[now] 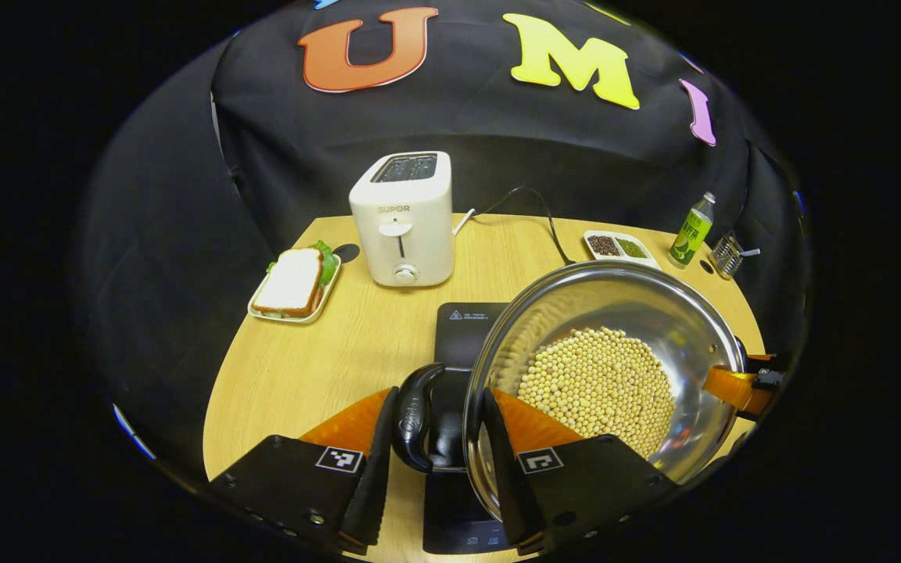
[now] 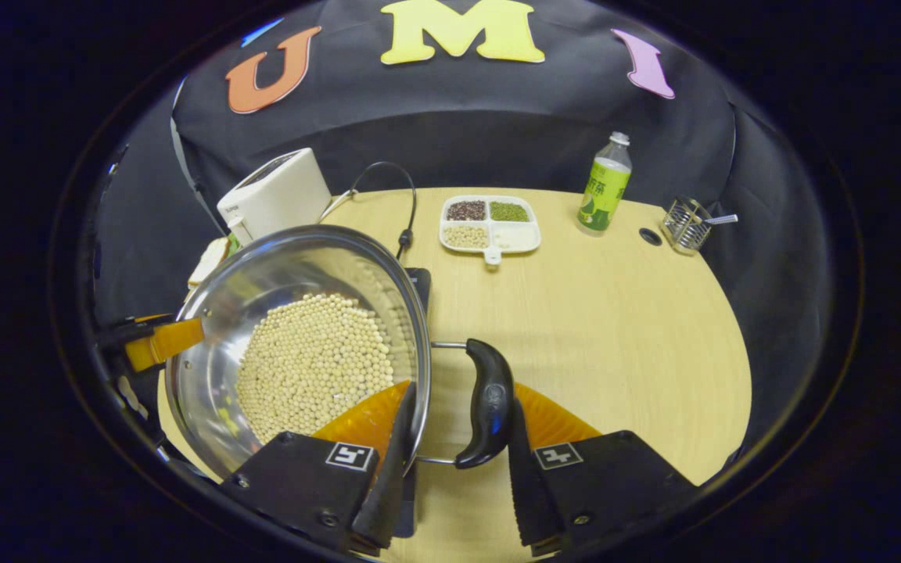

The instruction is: First push the handle of the pot to place it horizontally, then grasp the pot with both hands and set it on the induction cooktop.

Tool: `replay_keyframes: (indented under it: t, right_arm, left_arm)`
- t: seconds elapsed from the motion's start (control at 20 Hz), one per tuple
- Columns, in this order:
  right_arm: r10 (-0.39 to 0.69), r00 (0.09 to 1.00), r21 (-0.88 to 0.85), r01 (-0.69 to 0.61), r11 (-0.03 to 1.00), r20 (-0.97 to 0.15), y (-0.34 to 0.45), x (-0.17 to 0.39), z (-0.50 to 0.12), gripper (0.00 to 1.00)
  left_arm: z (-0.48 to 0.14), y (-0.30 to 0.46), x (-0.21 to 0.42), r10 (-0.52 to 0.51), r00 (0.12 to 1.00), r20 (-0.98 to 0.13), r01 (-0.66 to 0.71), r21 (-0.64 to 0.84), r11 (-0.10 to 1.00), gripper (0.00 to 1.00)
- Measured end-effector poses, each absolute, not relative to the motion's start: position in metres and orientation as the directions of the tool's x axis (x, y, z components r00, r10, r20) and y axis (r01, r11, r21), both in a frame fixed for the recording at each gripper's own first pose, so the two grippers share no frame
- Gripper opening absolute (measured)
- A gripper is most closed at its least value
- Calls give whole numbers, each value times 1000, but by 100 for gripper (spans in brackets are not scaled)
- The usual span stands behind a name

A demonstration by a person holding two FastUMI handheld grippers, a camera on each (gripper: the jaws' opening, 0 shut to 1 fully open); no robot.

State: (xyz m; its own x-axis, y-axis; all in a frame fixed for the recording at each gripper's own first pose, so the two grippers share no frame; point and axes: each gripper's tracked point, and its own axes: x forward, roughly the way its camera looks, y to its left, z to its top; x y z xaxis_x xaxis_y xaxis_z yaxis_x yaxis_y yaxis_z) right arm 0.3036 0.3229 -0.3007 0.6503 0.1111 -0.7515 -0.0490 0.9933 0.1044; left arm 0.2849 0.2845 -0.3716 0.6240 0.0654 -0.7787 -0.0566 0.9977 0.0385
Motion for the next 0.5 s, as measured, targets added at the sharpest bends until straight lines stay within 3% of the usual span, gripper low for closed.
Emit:
replay_keyframes:
  t: [0.5]
  right_arm:
    - [133,649,142,-38,989,-749,329,307,-315,60]
  left_arm:
    - [-382,289,287,48,657,-752,-27,40,999,58]
